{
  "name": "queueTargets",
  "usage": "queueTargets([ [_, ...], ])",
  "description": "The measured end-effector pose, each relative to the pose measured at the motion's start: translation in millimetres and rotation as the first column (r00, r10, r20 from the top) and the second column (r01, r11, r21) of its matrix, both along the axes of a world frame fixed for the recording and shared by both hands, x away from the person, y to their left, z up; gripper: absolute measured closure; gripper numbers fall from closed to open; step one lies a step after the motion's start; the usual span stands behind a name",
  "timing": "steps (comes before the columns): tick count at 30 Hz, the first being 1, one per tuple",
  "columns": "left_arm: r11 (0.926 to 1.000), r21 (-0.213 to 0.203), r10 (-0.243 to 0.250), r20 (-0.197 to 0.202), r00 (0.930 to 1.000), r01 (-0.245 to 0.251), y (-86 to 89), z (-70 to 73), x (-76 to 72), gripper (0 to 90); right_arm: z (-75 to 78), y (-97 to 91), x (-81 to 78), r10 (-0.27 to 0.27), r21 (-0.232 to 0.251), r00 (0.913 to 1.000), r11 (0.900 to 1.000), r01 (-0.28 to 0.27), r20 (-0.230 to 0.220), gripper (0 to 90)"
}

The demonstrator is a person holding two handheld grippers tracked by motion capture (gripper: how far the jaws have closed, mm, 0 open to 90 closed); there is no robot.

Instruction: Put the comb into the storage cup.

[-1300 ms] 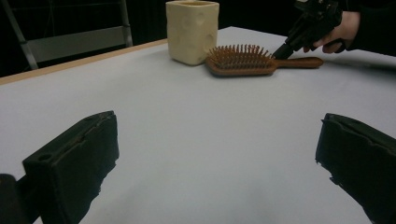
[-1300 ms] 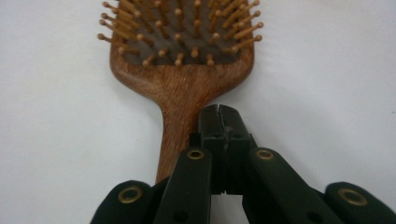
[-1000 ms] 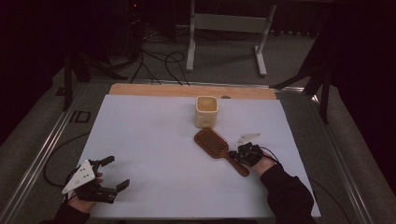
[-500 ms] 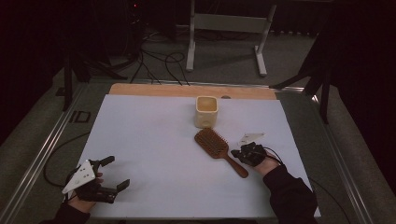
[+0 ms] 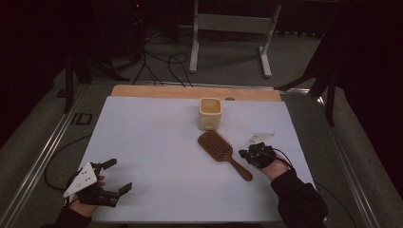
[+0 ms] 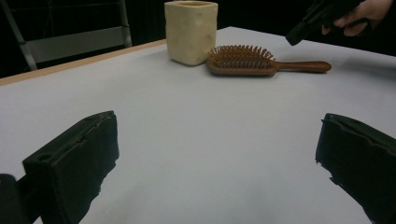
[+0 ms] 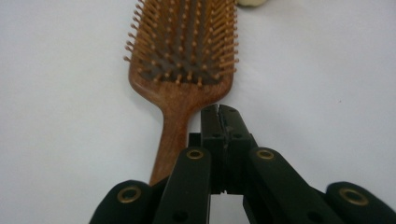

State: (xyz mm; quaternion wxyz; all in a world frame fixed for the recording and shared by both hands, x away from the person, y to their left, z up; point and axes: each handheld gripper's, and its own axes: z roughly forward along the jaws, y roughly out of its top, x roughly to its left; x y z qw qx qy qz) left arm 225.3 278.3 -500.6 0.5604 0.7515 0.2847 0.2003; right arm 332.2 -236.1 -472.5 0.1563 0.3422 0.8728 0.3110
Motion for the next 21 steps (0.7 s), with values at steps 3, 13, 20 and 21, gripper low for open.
queueTargets([
  [3, 1.0000, -0.002, -0.001, -0.001, 1.0000, 0.001, -0.1, 0.0, 0.2, 0.1, 6.1, 1.4, -2.7, -0.011, 0.000, 0.9999, 0.9999, 0.011, 0.004, 85.3],
  [13, 1.0000, -0.002, -0.001, -0.001, 1.0000, 0.001, -0.3, 0.2, 0.2, 0.1, 16.4, 11.4, -5.4, -0.035, -0.032, 0.9987, 0.9989, 0.034, -0.037, 52.3],
  [20, 1.0000, -0.002, -0.002, -0.001, 1.0000, 0.002, -0.3, 0.2, 0.3, 0.1, 18.3, 17.9, -4.2, -0.035, -0.053, 0.9970, 0.9981, 0.031, -0.070, 31.4],
  [21, 1.0000, -0.003, -0.002, -0.001, 1.0000, 0.002, -0.3, 0.1, 0.4, 0.1, 18.1, 19.4, -3.9, -0.033, -0.059, 0.9961, 0.9979, 0.029, -0.082, 26.8],
])
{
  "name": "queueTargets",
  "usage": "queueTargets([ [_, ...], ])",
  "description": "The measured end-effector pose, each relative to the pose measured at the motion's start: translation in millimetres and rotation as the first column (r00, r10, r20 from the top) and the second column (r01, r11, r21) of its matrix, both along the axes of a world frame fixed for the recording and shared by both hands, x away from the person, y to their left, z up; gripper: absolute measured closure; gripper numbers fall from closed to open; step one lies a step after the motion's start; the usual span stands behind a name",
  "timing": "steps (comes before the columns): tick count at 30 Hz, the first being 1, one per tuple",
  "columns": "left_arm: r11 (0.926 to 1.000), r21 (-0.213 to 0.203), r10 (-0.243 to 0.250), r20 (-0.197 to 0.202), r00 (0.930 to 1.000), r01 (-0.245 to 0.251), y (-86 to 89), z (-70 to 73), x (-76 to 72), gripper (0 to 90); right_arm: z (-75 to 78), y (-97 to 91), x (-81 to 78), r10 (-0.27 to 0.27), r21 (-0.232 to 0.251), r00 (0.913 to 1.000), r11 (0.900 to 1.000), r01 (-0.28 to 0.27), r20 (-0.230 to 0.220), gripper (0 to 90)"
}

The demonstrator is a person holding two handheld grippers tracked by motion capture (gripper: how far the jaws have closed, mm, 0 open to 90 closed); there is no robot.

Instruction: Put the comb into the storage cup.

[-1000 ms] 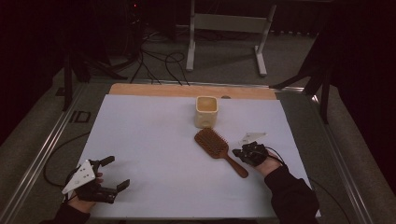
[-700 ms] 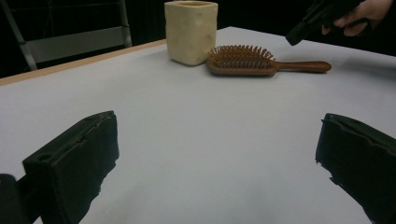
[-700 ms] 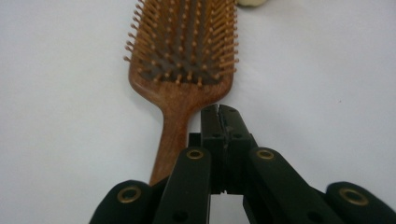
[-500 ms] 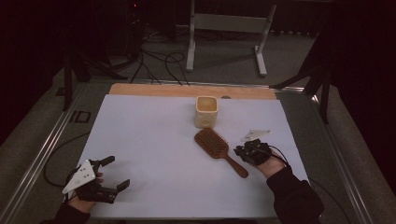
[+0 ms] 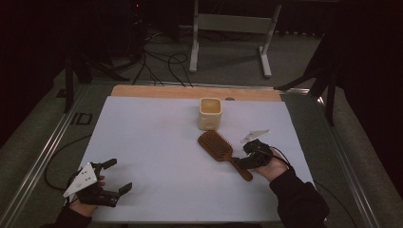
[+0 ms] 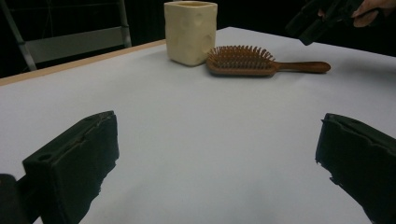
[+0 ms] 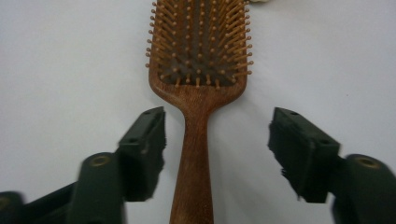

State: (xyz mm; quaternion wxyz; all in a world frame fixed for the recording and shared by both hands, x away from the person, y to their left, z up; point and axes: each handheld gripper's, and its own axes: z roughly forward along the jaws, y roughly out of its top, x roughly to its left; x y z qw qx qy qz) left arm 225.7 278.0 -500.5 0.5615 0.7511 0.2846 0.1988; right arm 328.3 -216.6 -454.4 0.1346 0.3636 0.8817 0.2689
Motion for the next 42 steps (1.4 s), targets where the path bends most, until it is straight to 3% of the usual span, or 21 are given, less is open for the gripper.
queueTargets([
  [1, 1.0000, 0.001, 0.000, 0.000, 1.0000, 0.000, 0.1, 0.0, 0.0, 0.1, -0.6, 2.4, 2.0, -0.001, -0.011, 0.9997, 0.9999, 0.000, -0.026, 21.2],
  [4, 1.0000, 0.000, 0.000, 0.001, 1.0000, 0.000, 0.0, 0.1, 0.0, 0.1, -2.8, 5.2, 4.8, 0.000, -0.018, 0.9985, 0.9998, -0.001, -0.054, 16.5],
  [14, 1.0000, 0.001, -0.002, 0.001, 1.0000, 0.002, 0.0, 0.1, -0.1, 0.1, -7.7, 14.9, 7.8, -0.004, -0.078, 0.9972, 0.9969, -0.002, -0.075, 9.4],
  [15, 1.0000, 0.000, -0.002, 0.001, 1.0000, 0.002, 0.0, 0.2, -0.1, 0.1, -8.3, 16.2, 8.4, -0.005, -0.091, 0.9972, 0.9959, -0.002, -0.075, 10.5],
  [17, 1.0000, 0.001, -0.002, 0.001, 1.0000, 0.002, 0.0, 0.2, -0.2, 0.1, -10.1, 16.7, 13.0, -0.011, -0.078, 0.9899, 0.9969, 0.000, -0.142, 12.9],
  [18, 1.0000, 0.001, -0.002, 0.001, 1.0000, 0.002, 0.0, 0.2, -0.2, 0.1, -11.1, 17.8, 14.1, -0.008, -0.079, 0.9892, 0.9969, -0.004, -0.146, 13.2],
  [20, 1.0000, 0.002, -0.002, 0.002, 1.0000, 0.002, 0.2, 0.2, -0.2, 0.1, -12.5, 20.9, 14.8, -0.022, -0.123, 0.9917, 0.9924, 0.006, -0.127, 13.6],
  [30, 1.0000, 0.001, -0.002, 0.000, 1.0000, 0.002, 0.0, 0.0, -0.2, 0.1, -24.6, 29.7, 22.0, -0.029, -0.160, 0.9826, 0.9871, -0.001, -0.183, 14.5],
  [35, 1.0000, 0.000, -0.002, 0.001, 1.0000, 0.002, -0.1, 0.1, -0.1, 0.1, -27.3, 32.2, 24.6, -0.014, -0.186, 0.9805, 0.9822, -0.023, -0.196, 21.5],
  [42, 1.0000, 0.000, -0.002, 0.000, 1.0000, 0.002, 0.0, -0.1, -0.1, 0.1, -27.7, 33.8, 34.0, -0.016, -0.201, 0.9690, 0.9790, -0.035, -0.247, 35.4],
])
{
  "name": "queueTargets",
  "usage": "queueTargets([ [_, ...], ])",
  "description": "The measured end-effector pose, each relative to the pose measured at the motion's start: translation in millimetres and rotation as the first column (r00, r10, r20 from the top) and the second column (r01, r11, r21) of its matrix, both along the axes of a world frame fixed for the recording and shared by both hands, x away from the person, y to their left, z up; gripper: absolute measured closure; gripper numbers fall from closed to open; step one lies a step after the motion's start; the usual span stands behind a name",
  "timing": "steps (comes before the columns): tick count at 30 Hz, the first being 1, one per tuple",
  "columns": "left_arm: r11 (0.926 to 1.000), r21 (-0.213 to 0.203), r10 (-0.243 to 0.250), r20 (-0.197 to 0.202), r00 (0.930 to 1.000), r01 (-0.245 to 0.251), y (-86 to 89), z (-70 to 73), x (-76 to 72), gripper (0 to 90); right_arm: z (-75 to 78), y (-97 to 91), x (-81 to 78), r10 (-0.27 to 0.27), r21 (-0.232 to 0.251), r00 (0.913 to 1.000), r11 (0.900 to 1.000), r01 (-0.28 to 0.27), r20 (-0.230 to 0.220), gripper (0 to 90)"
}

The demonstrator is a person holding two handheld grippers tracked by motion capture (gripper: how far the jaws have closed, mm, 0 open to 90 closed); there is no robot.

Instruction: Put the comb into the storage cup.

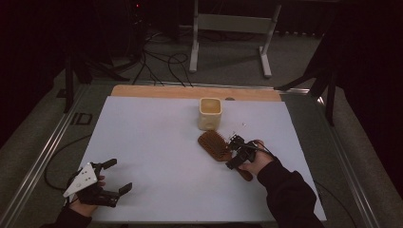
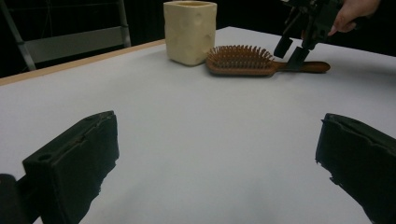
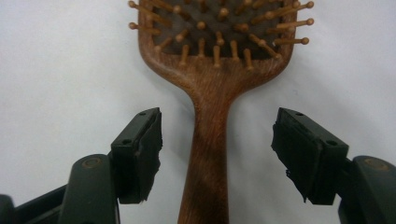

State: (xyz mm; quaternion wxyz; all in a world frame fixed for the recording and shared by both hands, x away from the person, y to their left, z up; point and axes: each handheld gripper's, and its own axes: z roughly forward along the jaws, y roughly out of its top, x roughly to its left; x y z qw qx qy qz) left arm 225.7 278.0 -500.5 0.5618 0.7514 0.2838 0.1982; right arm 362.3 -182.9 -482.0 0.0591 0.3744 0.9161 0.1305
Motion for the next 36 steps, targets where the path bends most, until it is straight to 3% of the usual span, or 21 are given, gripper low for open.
queueTargets([
  [5, 1.0000, 0.001, -0.001, -0.001, 1.0000, 0.001, -0.1, 0.0, 0.1, 0.1, -1.5, 0.6, 5.0, -0.007, 0.002, 0.9995, 1.0000, 0.007, -0.031, 41.4],
  [8, 1.0000, -0.002, 0.000, 0.000, 1.0000, 0.000, -0.1, 0.0, 0.0, 0.1, -2.7, 5.5, 6.4, 0.006, -0.013, 0.9988, 0.9999, -0.007, -0.049, 49.4],
  [16, 1.0000, -0.002, -0.001, 0.000, 1.0000, 0.001, 0.2, -0.1, 0.1, 0.1, -5.3, 13.0, 7.7, 0.012, -0.056, 0.9990, 0.9983, -0.015, -0.042, 59.2],
  [29, 1.0000, -0.003, -0.001, -0.002, 1.0000, 0.001, -0.1, -0.5, 0.3, 0.1, -7.3, 16.2, 7.5, 0.006, -0.087, 0.9990, 0.9961, -0.010, -0.044, 67.4],
  [33, 1.0000, -0.001, -0.003, -0.004, 1.0000, 0.003, -0.2, -0.7, 0.4, 0.1, -7.7, 15.0, 7.3, 0.002, -0.076, 0.9987, 0.9971, -0.006, -0.051, 68.8],
  [36, 1.0000, -0.001, -0.003, -0.005, 1.0000, 0.003, -0.3, -1.0, 0.5, 0.1, -8.1, 14.1, 7.2, -0.032, -0.065, 0.9980, 0.9975, 0.028, -0.055, 70.1],
])
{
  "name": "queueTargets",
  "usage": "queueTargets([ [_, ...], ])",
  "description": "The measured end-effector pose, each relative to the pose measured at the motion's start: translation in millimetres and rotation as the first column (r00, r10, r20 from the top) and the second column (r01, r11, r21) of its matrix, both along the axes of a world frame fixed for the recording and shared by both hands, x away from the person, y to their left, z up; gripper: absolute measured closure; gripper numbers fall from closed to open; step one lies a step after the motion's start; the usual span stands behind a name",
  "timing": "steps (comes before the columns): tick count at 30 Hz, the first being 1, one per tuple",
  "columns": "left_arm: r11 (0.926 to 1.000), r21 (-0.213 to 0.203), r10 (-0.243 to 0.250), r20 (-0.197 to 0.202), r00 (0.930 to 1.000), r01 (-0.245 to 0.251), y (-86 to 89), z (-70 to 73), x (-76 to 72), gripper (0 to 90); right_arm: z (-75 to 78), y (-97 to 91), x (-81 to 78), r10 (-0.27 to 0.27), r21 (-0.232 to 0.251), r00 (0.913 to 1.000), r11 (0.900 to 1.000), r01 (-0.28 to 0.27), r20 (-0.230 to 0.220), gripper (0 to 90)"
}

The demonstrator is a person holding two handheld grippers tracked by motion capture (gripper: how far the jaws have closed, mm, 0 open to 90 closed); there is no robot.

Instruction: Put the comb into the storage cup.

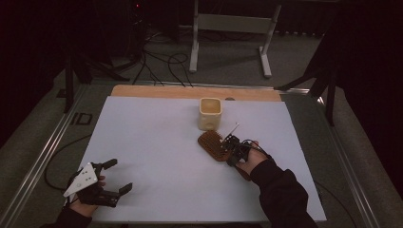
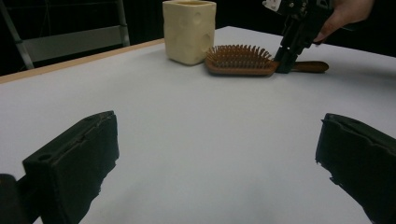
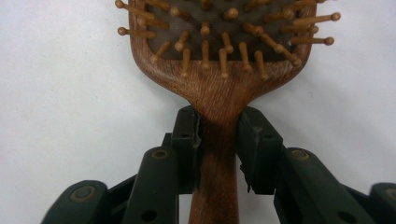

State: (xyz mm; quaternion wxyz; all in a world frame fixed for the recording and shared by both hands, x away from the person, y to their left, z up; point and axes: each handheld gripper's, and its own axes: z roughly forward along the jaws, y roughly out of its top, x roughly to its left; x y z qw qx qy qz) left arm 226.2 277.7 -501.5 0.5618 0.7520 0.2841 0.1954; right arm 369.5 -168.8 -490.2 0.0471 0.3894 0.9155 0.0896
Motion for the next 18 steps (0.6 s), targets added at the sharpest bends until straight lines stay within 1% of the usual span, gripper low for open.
queueTargets([
  [3, 1.0000, 0.003, -0.002, -0.003, 1.0000, 0.002, -0.2, -0.5, 0.3, 0.1, -0.1, 0.9, -1.6, 0.004, -0.007, 1.0000, 1.0000, -0.004, 0.009, 72.4],
  [7, 1.0000, 0.004, -0.003, -0.003, 1.0000, 0.003, -0.3, -0.6, 0.4, 0.1, -0.7, 3.0, -6.2, 0.012, -0.018, 0.9991, 0.9998, -0.011, 0.041, 73.4],
  [10, 1.0000, 0.001, 0.000, -0.006, 1.0000, 0.000, -0.2, -0.8, 0.5, 0.1, -1.2, 2.4, -9.2, 0.007, -0.008, 0.9982, 0.9999, -0.006, 0.060, 73.7],
  [12, 1.0000, 0.001, 0.000, -0.006, 1.0000, 0.000, -0.2, -0.8, 0.5, 0.1, -1.3, 1.8, -9.7, 0.011, -0.005, 0.9978, 0.9999, -0.011, 0.065, 73.7],
  [13, 1.0000, 0.000, 0.001, -0.006, 1.0000, -0.001, -0.1, -0.8, 0.7, 0.1, -1.4, 1.7, -11.4, 0.017, -0.006, 0.9968, 0.9998, -0.017, 0.078, 73.7],
  [14, 1.0000, -0.001, 0.002, -0.006, 1.0000, -0.002, -0.2, -0.8, 0.8, 0.1, -1.7, 0.4, -12.9, 0.021, 0.007, 0.9959, 0.9997, -0.022, 0.088, 73.8],
  [15, 1.0000, -0.001, 0.002, -0.006, 1.0000, -0.002, -0.2, -0.8, 0.8, 0.1, -1.6, -1.1, -14.1, 0.038, 0.009, 0.9940, 0.9992, -0.039, 0.103, 73.7],
  [16, 1.0000, -0.001, 0.002, -0.006, 1.0000, -0.002, -0.2, -0.8, 0.8, 0.1, -1.6, -1.1, -14.1, 0.038, 0.009, 0.9940, 0.9992, -0.039, 0.103, 73.7],
  [17, 1.0000, 0.000, 0.002, -0.006, 1.0000, -0.002, -0.2, -0.7, 0.9, 0.1, -2.0, -2.4, -16.8, 0.044, 0.021, 0.9915, 0.9987, -0.047, 0.122, 73.7],
  [18, 1.0000, 0.000, 0.002, -0.006, 1.0000, -0.002, -0.2, -0.8, 0.9, 0.1, -2.0, -3.0, -17.5, 0.047, 0.024, 0.9902, 0.9984, -0.051, 0.131, 73.7],
])
